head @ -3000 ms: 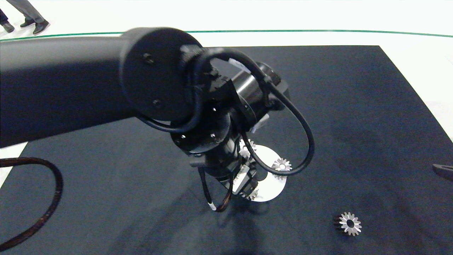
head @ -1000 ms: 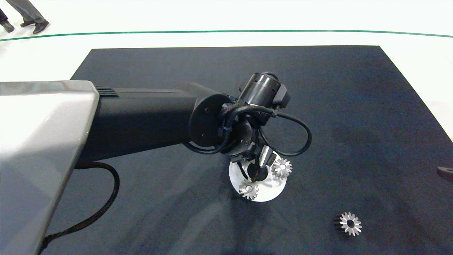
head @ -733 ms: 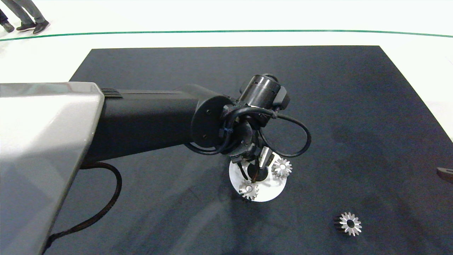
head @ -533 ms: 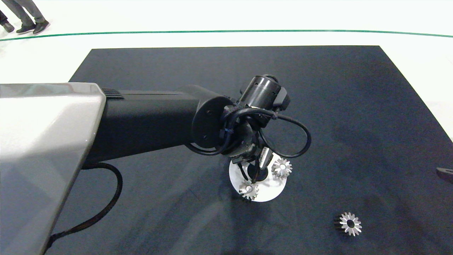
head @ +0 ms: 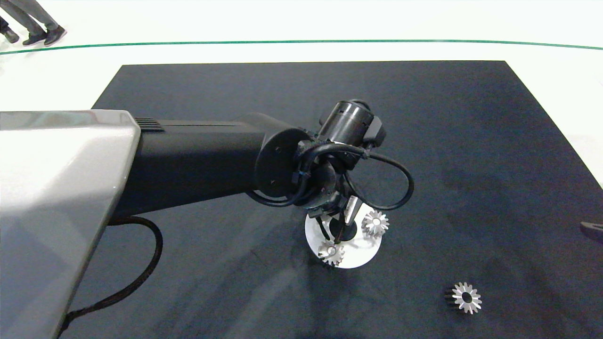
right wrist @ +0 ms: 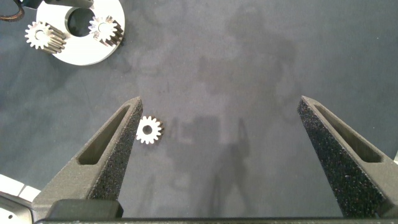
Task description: Remove an incorrectly installed larger gear and replace it with the correct smaller gear
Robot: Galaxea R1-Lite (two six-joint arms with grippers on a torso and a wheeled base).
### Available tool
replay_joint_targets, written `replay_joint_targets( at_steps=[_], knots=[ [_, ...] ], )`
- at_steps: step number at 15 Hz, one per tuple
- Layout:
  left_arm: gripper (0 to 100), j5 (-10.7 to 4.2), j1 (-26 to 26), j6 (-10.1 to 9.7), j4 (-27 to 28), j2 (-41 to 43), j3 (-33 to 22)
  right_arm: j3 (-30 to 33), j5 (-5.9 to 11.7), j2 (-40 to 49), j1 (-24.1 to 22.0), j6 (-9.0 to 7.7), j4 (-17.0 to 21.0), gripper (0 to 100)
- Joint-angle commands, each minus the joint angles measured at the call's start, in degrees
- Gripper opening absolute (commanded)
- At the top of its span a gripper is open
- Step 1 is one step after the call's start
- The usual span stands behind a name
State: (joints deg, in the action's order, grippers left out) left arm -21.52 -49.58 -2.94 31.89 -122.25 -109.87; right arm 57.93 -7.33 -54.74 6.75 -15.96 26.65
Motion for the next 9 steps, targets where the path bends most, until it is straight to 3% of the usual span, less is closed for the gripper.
replay_joint_targets(
  at_steps=[1,9],
  knots=[
    [59,-0.1,-0.1,0.04,0.2,-0.2,-0.1,0.0,-0.06,0.1,0.0,-0.04,0.2,100],
    [42,-0.28,0.0,1.18,0.8,-0.7,-0.1,0.0,-0.06,0.2,0.0,-0.13,0.2,100]
  ],
)
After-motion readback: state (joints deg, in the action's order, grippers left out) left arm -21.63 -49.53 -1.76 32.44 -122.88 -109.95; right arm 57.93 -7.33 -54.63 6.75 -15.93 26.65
